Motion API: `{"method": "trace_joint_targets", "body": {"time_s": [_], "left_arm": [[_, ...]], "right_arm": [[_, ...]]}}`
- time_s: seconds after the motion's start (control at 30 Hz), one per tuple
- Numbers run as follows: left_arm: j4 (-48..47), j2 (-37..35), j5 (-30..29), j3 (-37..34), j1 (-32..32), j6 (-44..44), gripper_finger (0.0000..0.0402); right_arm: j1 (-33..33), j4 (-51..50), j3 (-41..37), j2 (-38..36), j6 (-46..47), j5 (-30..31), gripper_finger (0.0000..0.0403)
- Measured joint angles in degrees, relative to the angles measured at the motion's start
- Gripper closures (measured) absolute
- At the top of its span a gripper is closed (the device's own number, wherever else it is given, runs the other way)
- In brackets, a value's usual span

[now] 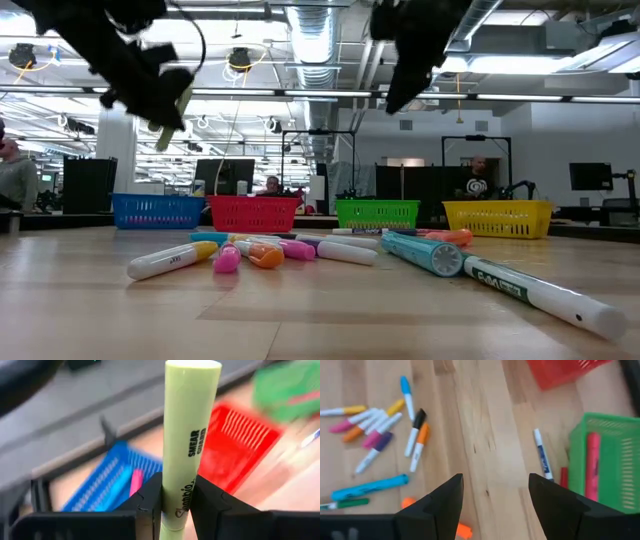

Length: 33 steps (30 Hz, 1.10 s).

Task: Pick & Place Markers
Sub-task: Put the large green highlighter pen into the blue bin

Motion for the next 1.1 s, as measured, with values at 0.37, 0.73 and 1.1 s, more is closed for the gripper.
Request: {"method": "trace_joint_targets", "body": {"time_s": [0.37, 0.73, 1.1], "left_arm": [[-3.12, 13.24, 14.33, -0.02, 17.65, 5.26, 0.0325], [-2.66, 16.81, 14.70, -0.02, 18.62, 8.52, 0.0325], [-0.57, 5.11, 8.13, 2.13, 16.69, 17.54, 0.0325]], "right_arm": [[0.74, 2.49, -0.02, 10.80, 0.95, -0.11, 0.0215], [1.14, 2.24, 0.00, 11.83, 1.93, -0.22, 0.0241], [1.01, 3.03, 0.00, 11.81, 2.44, -0.20, 0.0244]]}}
